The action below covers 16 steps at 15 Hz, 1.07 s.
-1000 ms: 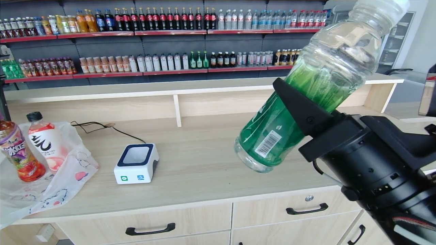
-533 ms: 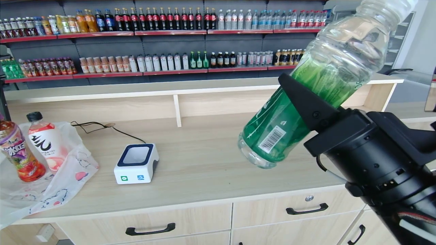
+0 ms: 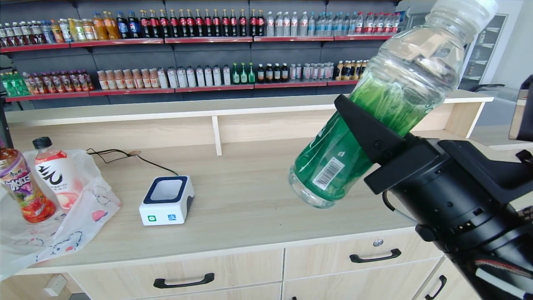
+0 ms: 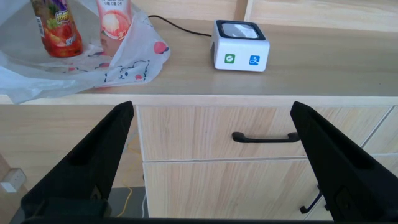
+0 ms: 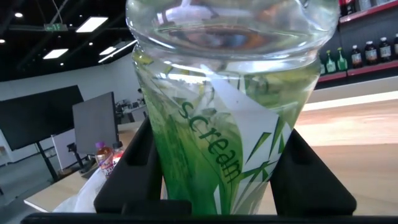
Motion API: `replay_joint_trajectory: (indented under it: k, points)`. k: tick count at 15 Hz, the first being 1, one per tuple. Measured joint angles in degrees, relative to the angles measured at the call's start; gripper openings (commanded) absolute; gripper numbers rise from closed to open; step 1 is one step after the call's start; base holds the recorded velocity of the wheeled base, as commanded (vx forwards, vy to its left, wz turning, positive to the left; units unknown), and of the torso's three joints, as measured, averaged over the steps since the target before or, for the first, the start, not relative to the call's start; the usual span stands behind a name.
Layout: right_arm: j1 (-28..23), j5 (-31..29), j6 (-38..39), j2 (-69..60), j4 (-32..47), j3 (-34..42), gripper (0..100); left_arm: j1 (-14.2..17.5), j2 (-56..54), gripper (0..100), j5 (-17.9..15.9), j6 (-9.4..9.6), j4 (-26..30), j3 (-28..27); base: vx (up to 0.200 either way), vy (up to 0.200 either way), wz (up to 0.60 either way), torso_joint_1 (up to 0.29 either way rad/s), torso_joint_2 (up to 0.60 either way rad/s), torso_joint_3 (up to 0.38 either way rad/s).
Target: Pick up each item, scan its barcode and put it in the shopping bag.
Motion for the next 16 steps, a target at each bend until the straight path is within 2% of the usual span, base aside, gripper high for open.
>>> replay_joint_trajectory:
  k: [6,10,16]
  points:
    - [-4.38,0.09,-1.94,1.00,0.06,1.77,0,0.00,0.00,100,0.00,0.00,0.00,0.00,0.000,0.000,0.00,0.000,0.00,0.000]
    - [-11.15,0.13,-5.01,3.82,0.02,1.22,0,0.00,0.00,100,0.00,0.07,0.00,0.00,0.000,0.000,0.00,0.000,0.00,0.000]
    - [-17.53,0.49,-6.23,9.46,0.11,4.08,0,0.00,0.00,100,0.00,0.00,0.00,0.00,0.000,0.000,0.00,0.000,0.00,0.000]
